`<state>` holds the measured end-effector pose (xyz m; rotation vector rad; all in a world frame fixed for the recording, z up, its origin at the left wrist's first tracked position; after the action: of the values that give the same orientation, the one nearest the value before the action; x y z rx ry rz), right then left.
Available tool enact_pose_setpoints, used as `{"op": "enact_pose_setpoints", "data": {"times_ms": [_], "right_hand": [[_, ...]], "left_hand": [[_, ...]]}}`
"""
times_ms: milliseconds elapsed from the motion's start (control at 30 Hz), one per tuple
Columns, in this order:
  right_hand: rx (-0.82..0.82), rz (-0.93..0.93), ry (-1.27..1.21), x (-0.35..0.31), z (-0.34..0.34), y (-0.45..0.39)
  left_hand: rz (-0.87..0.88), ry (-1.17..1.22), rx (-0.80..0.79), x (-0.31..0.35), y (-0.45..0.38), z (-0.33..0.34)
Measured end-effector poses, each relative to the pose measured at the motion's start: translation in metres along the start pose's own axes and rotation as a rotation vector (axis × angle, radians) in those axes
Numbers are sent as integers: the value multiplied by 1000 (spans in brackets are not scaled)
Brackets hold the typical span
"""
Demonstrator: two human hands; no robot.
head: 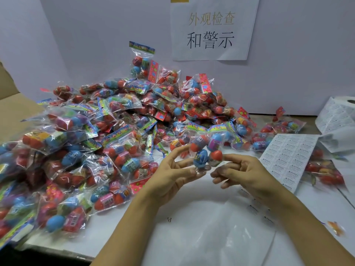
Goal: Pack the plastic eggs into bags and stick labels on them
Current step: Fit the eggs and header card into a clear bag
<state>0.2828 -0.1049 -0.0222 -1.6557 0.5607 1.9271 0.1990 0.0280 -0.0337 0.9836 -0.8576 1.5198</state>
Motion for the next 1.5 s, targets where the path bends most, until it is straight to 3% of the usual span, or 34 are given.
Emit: {"op": "enact_pose_setpoints", "data": {"times_ms": [267,567,667,767,867,1033,1167,1367,1433,1500], "right_hand": [[-113,15,30,-2,7,5],[-55,60,40,8,12,-1],[160,20,116,11,-6,-3],[411,-178,393,-5,-16,9],[346,-341,591,-19,9,16],[185,-286,627,-3,33,13],[345,-194,372,6,6,7],[397,-42,-153,27,-10,2],[383,-42,-324,29,-9,-1],[324,-41,-483,29,-4,-3]], "left_hand": [[-20,83,-28,1,1,2],[-40,-55,124,-5,0,-2],[-7,-30,188,-4,0,-8],[43,-46,283,-2,0,-16],[83,-88,315,-1,1,-19],[85,-49,249,-3,0,-10],[107,-57,198,0,-3,-4],[204,-280,405,6,1,-28],[132,-351,497,1,2,-38],[2,-228,418,-16,-1,-30]]}}
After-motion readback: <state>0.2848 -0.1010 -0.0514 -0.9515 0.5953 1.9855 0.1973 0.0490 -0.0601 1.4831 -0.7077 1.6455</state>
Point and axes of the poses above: each hand's wrist, its own y-axis away from the middle knuckle, its own z-axis out of the palm, x = y × z, the point moved 10 cm from there along -y, towards the middle knuckle, and after that the axes turned 6 degrees about -y, right-handed, at the moved point
